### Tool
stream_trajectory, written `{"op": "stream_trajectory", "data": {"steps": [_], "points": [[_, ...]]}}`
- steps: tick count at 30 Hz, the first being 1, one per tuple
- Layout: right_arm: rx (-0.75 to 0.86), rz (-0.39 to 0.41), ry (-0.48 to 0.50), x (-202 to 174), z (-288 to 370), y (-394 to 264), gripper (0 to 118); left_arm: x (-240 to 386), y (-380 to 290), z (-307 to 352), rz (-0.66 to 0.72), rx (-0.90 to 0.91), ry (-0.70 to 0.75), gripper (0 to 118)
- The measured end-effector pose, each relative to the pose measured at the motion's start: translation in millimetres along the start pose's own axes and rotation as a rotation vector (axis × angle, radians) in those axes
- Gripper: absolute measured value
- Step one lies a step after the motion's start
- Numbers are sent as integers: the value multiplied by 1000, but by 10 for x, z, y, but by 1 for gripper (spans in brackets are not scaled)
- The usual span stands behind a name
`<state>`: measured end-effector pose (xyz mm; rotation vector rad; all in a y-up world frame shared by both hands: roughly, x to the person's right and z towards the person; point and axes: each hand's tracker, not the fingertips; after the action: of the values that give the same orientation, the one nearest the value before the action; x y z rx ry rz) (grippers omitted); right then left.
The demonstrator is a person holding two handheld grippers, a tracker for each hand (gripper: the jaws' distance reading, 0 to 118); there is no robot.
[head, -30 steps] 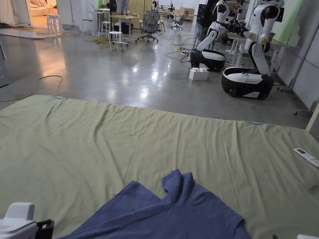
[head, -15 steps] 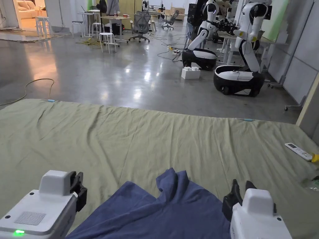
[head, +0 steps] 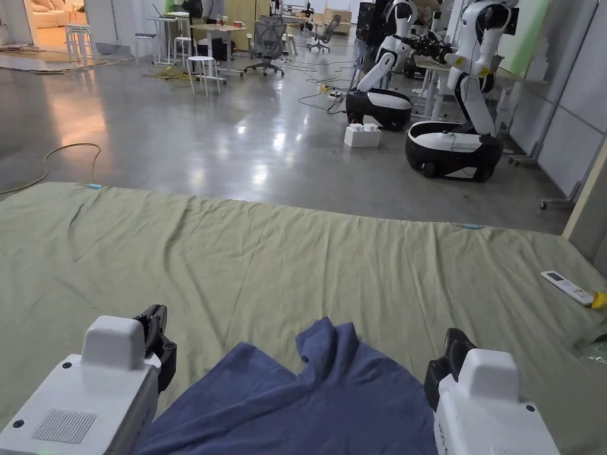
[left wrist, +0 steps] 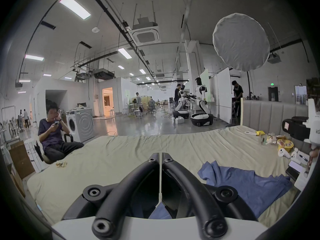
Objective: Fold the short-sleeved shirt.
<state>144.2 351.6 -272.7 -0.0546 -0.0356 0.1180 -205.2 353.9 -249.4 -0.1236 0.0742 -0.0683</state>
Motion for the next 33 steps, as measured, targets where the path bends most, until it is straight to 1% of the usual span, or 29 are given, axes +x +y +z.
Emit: {"op": "stream_trajectory", "data": {"steps": [5,8,11,14,16,19,20,21,22,25,26,27,30,33], "points": [[-37,18,30,-28,-54,-87,2,-298,-163,3,77,-91,22,1],[-61,25,45,-57,-96,-135,2,-572,-300,-19,140,-177,51,1],[-92,22,63,-86,-143,-181,2,-853,-468,-58,194,-284,87,1],[-123,27,79,-119,-199,-248,2,-1114,-632,-92,261,-429,107,2],[-145,33,90,-135,-234,-302,2,-1255,-729,-146,314,-558,105,2],[-174,39,104,-176,-256,-364,2,-1391,-918,-196,344,-669,120,3],[-182,41,109,-187,-261,-386,2,-1459,-1014,-248,349,-713,120,6],[-190,43,112,-198,-267,-405,2,-1493,-1079,-277,359,-745,119,17],[-198,45,115,-210,-271,-430,2,-1520,-1156,-318,373,-796,109,26],[-222,55,124,-241,-287,-495,2,-1594,-1372,-437,436,-874,92,51],[-229,58,126,-248,-292,-514,2,-1599,-1428,-482,451,-888,109,56],[-235,59,127,-256,-285,-521,2,-1590,-1468,-517,445,-912,144,57],[-253,65,130,-265,-294,-555,2,-1587,-1599,-608,422,-936,188,61],[-263,76,129,-272,-301,-572,2,-1524,-1675,-631,378,-987,230,62]]}}
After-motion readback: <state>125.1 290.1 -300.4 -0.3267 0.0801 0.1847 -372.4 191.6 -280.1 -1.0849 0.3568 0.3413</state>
